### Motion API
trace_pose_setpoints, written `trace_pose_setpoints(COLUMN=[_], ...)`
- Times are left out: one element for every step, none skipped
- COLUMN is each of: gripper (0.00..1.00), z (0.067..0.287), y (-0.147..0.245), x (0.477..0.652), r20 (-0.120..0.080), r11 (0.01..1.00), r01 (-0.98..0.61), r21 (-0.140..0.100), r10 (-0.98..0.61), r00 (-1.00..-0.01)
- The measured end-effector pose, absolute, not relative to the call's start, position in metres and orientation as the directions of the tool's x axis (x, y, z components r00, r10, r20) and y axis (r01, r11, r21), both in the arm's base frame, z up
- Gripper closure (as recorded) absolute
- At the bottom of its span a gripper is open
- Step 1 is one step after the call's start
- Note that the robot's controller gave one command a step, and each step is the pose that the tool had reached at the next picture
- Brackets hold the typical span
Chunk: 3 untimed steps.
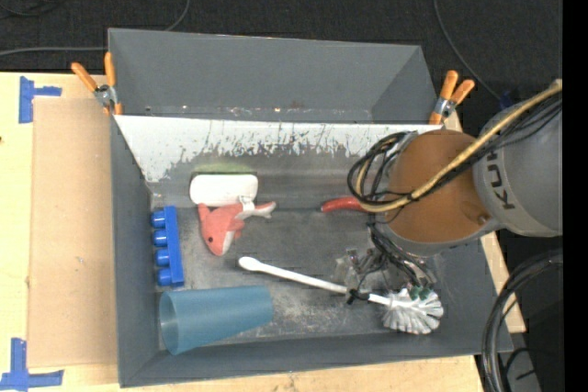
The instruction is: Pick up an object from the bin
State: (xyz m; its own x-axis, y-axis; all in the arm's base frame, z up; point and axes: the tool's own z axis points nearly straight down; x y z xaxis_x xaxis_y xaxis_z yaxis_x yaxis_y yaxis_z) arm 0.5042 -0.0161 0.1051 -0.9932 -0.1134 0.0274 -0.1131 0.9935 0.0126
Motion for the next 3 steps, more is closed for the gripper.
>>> trace_pose_setpoints(gripper=[1.00,1.00,1.00], z=[0.147,0.254,0.178], y=[-0.032,-0.020,-0.029], x=[0.503,0.503,0.494], r20=[0.025,0.035,0.035], r11=[0.996,0.999,0.993], r01=[0.088,-0.032,0.121], r21=[0.006,0.012,0.006], r10=[0.088,-0.033,0.121], r00=[-0.996,-0.999,-0.992])
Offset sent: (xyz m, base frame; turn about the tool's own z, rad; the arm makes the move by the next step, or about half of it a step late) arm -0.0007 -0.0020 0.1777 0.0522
